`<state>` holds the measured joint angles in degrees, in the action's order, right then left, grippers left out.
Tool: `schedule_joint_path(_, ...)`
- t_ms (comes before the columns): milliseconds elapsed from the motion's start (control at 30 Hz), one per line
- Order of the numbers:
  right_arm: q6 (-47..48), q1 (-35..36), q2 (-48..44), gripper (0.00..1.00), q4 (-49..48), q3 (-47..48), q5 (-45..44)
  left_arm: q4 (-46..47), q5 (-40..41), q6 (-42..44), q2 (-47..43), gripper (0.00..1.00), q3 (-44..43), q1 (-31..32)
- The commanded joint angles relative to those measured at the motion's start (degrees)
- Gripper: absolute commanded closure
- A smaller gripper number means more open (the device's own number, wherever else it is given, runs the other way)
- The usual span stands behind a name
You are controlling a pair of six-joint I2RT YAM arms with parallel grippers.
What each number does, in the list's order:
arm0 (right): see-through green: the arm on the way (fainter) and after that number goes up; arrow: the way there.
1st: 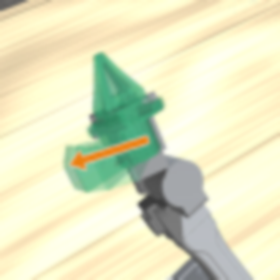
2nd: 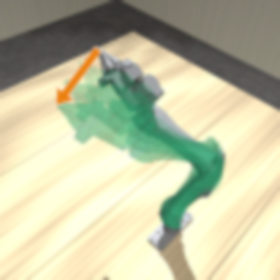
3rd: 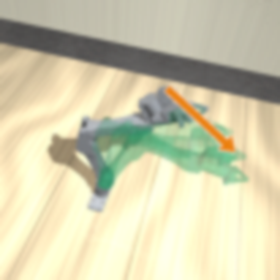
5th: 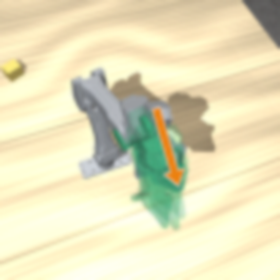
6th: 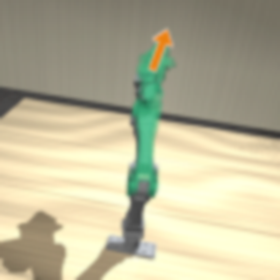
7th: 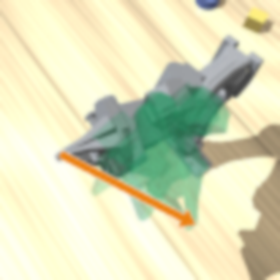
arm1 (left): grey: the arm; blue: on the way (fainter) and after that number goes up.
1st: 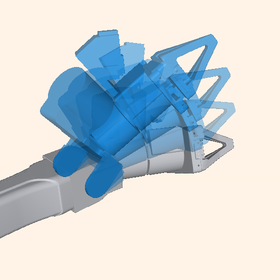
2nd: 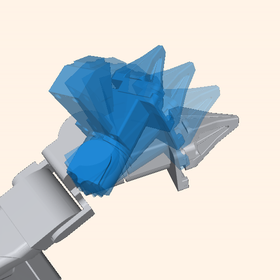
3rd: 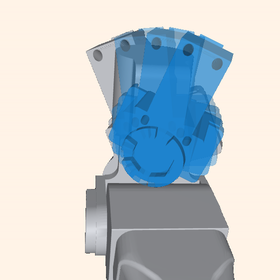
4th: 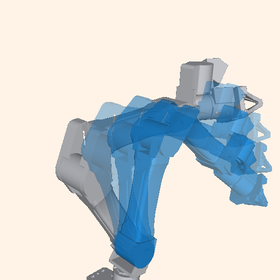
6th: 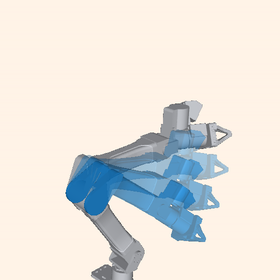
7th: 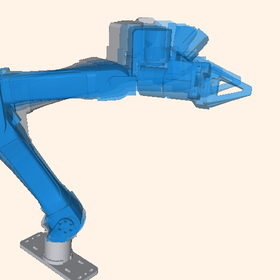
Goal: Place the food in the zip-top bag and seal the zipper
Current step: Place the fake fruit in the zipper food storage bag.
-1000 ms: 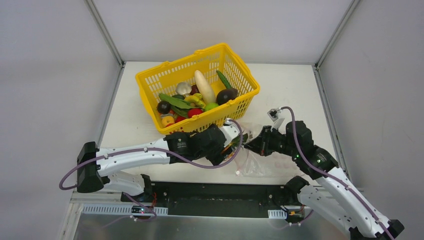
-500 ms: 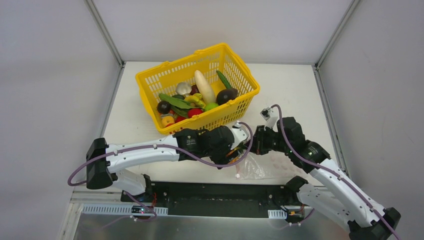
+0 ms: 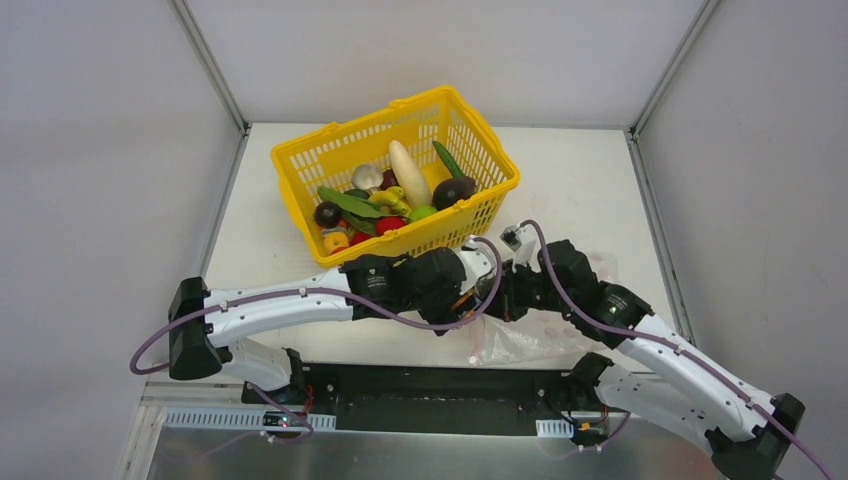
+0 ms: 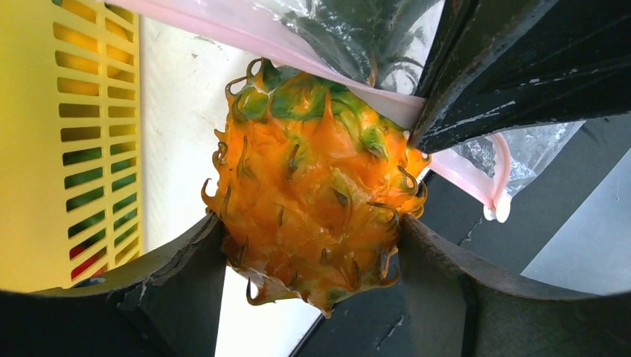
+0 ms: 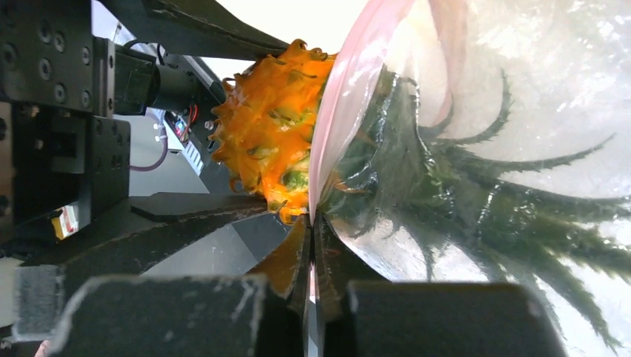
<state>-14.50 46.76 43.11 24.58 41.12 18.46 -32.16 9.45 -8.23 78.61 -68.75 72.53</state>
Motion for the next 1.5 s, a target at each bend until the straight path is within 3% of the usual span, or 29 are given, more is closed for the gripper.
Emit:
schedule_joint_path(0,-1.7,1.6,-1.4,1.0,-2.7,-1.1,-5.8,5.1,0.2,-4.0,-4.3,0.75,-0.8,-1.3)
schedule_joint_path(167,-4.4,2.1,-4.4,1.0,-7.0,-3.5,-9.8,11.1,0.0,-12.0,-7.4,0.75,4.0,-4.1)
schedule_joint_path(333,-7.3,2.6,-6.8,1.0,-13.3,-8.1,-9.0,24.4,-5.5,-20.3,-9.8,0.75,11.6,-6.9)
schedule_joint_path(500,-7.9,2.9,-6.9,1.0,-14.9,-9.1,-10.0,31.3,-11.7,-24.7,-8.3,0.75,12.7,-7.6)
schedule_joint_path(800,-7.5,3.0,-5.1,1.0,-13.6,-8.5,-11.0,31.8,-9.9,-31.1,-10.6,0.78,16.2,-10.8)
schedule_joint_path(867,-7.8,3.1,-5.1,1.0,-13.7,-8.8,-10.5,31.5,-8.3,-33.3,-12.0,0.85,17.5,-12.2)
schedule_joint_path(1033,-9.7,3.0,-6.3,1.0,-15.4,-8.8,-11.7,18.9,-6.6,-29.6,-8.8,0.91,10.5,-12.3)
schedule_joint_path(1167,-8.5,3.0,-5.0,1.0,-12.9,-8.3,-15.4,19.3,-14.9,-27.2,-7.8,0.92,8.3,-12.3)
schedule_joint_path(1233,-6.5,3.1,-3.8,1.0,-10.8,-7.6,-16.2,13.4,-17.1,-23.2,-6.9,0.92,4.6,-12.3)
schedule_joint_path(1300,-5.4,3.0,-3.6,1.0,-8.1,-6.9,-20.2,7.1,-15.2,-20.3,-7.1,0.91,2.7,-12.3)
schedule_joint_path(1467,-5.1,3.0,-4.4,1.0,-8.6,-7.1,-20.6,-1.7,-9.8,-15.9,-8.2,0.88,0.6,-12.3)
